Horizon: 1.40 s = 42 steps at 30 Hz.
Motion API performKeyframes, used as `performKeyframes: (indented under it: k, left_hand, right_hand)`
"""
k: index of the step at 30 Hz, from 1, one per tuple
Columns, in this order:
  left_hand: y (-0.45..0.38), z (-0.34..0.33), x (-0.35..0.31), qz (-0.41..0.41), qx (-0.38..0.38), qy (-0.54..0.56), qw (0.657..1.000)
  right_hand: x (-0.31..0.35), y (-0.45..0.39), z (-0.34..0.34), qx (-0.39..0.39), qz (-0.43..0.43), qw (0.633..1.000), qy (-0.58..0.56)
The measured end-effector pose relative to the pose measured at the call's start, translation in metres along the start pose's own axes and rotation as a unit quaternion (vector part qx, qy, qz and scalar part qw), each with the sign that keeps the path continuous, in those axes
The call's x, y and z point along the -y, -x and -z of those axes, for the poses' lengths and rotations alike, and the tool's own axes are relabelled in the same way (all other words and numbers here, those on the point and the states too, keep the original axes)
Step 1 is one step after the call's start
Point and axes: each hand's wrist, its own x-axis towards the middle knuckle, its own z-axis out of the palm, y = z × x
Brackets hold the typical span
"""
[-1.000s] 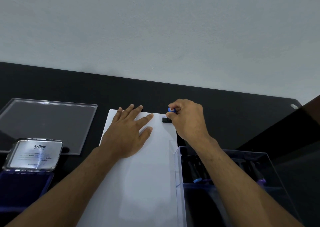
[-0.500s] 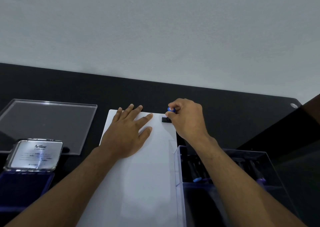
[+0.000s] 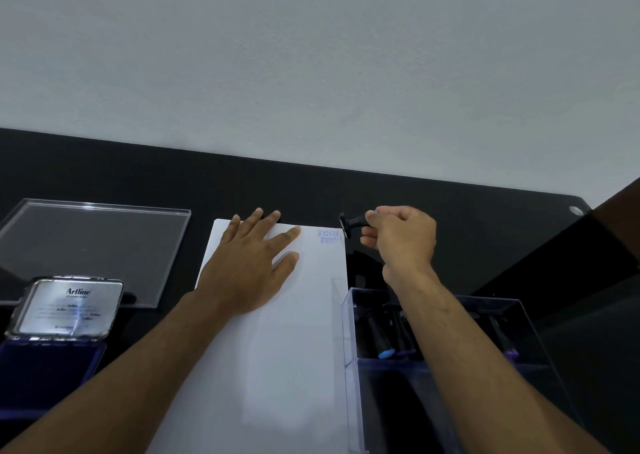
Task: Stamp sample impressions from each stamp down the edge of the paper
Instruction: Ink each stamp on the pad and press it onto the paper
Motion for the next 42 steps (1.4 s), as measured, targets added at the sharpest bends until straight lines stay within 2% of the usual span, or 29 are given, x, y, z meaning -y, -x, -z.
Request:
performKeyframes:
  k: [6, 30, 36, 42]
  left_hand:
    - [0.0, 0.0, 0.0, 0.0, 0.003, -0.002, 1.0]
    - [0.0, 0.005, -0.001, 0.003, 0.013, 0.002, 1.0]
    - [0.001, 0.017, 0.0, 0.013, 0.009, 0.008, 1.0]
    - [0.024, 0.044, 0.008, 0.056, 0.0, 0.016, 0.998]
  right_hand:
    - [-0.005, 0.0, 0.0, 0.011, -0.023, 1.0, -0.018]
    - [-0.007, 0.0, 0.003, 0.025, -0.011, 1.0, 0.008]
    - [-0.003, 0.009, -0.001, 0.047, 0.008, 0.999, 0.01]
    - [0.008, 0.039, -0.018, 0.09, 0.061, 0.992, 0.061]
